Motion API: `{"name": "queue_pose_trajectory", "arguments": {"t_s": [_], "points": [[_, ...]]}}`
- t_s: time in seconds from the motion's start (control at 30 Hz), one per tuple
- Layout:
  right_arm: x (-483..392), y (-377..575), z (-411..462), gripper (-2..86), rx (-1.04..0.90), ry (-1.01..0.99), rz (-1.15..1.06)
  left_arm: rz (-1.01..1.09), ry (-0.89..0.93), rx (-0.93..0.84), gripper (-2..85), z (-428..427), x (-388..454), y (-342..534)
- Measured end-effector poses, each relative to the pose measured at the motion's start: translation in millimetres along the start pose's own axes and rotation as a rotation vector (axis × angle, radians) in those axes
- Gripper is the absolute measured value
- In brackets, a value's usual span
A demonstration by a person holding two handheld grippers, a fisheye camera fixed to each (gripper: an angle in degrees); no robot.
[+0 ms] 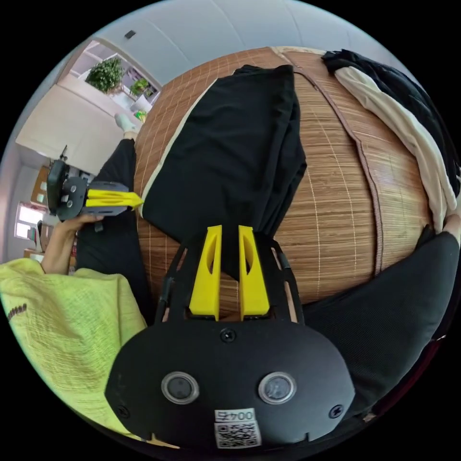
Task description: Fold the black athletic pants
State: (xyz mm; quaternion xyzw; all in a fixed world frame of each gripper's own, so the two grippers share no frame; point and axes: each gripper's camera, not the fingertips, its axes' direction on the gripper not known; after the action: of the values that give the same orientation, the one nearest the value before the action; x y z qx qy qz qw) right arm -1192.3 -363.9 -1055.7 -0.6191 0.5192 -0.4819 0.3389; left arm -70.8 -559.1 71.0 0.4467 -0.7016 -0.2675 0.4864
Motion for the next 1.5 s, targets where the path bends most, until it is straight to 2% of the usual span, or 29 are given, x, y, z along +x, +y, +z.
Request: {"name": "queue_pose_trajectory", "arguments": {"t_s": [0.13, 0.23, 0.37, 0.53, 0.63, 0.7, 0.77, 0.87, 0.93, 1.07, 1.17, 1.27, 1.5], "points": [[-33.6, -16.6, 41.9, 7.8, -0.273, 0.127, -0.071, -0.083, 0.088, -0.084, 0.2, 19.5, -14.2, -2.1], [-46.2, -23.9, 49.4, 6.6, -0.301, 0.198, -0.078, -0.112, 0.131, -0.075, 0.2, 23.0, -17.5, 1.0], [-55.7, -26.1, 50.4, 7.8, -0.283, 0.171, -0.075, -0.106, 0.127, -0.048, 0.3, 16.2, -8.9, 5.6], [-66.9, -14.1, 23.2, 7.7, -0.111, 0.118, -0.077, -0.143, 0.027, 0.160, 0.3, -19.0, 5.2, 21.9], [-85.3, -14.1, 35.3, 7.2, -0.083, 0.176, -0.120, -0.180, -0.003, 0.226, 0.3, -13.8, 4.7, 17.7], [-95.7, -16.3, 55.2, 7.4, -0.130, 0.217, -0.143, -0.218, -0.025, 0.211, 0.2, -0.3, 1.1, 12.4], [-104.6, -17.8, 81.1, 7.6, -0.199, 0.280, -0.150, -0.249, 0.002, 0.075, 0.3, 26.8, -3.6, 4.8], [-117.9, -13.1, 94.2, 8.1, -0.211, 0.312, -0.175, -0.250, 0.036, 0.120, 0.3, 18.1, 0.2, 12.3], [-133.7, -3.7, 89.7, 8.3, -0.134, 0.332, -0.222, -0.186, 0.007, 0.282, 0.5, -10.5, 22.1, 31.2], [-190.3, 30.6, 106.4, 8.5, -0.013, 0.425, -0.459, -0.017, 0.031, 0.391, 1.6, -20.9, 70.4, 54.2], [-230.4, 55.2, 146.9, 9.2, -0.033, 0.568, -0.667, 0.160, -0.087, 0.334, 4.7, -8.6, 123.6, 56.4], [-254.9, 71.8, 182.5, 10.8, -0.086, 0.630, -0.793, 0.288, -0.166, 0.276, 7.8, 1.5, 164.1, 54.5], [-268.6, 91.6, 217.4, 10.1, -0.118, 0.665, -0.822, 0.377, -0.262, 0.221, 10.7, 21.8, 215.2, 60.4]]}}
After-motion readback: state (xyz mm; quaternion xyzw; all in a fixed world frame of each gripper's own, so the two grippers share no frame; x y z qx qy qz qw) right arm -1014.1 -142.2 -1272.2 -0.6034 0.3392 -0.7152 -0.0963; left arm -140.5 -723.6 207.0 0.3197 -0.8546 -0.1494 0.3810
